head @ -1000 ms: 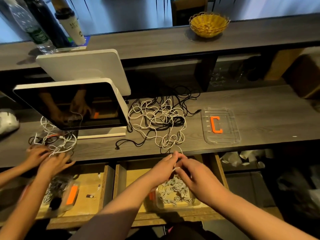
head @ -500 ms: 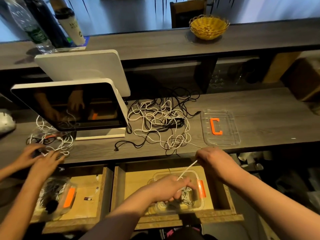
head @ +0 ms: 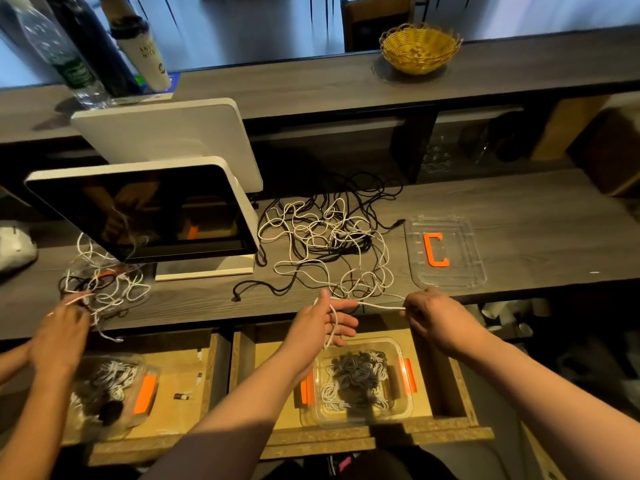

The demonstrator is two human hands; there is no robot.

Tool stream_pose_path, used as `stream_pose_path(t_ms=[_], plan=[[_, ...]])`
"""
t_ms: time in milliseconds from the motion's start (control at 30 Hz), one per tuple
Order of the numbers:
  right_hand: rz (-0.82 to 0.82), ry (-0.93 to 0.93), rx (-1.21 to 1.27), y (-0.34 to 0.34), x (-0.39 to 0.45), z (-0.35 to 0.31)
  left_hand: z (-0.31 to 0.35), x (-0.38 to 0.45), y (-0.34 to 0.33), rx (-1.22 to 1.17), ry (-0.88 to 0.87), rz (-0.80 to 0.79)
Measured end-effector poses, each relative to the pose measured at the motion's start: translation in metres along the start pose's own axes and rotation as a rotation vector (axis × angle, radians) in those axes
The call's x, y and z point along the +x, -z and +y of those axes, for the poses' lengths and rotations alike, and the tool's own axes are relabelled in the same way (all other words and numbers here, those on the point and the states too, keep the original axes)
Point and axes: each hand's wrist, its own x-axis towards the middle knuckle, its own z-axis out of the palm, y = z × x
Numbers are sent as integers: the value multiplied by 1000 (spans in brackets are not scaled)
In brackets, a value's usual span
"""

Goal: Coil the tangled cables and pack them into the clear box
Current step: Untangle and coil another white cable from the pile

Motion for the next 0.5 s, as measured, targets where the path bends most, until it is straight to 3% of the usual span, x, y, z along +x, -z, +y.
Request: stream_pose_path(t_ms=[33,100,133,300,500], plan=[[10,-1,10,-2,1,0,-41,33,18,-96,2,20],[12,-2,26,-5,2,0,-80,64,25,5,58,391],[6,-1,31,-7,2,-1,-84,76,22,55,49,448],[-29,-14,59,-5,3,7,-64,87,19,-159,-56,577],[-1,-22,137,-4,18,26,-38,109,21,-882,-98,618]])
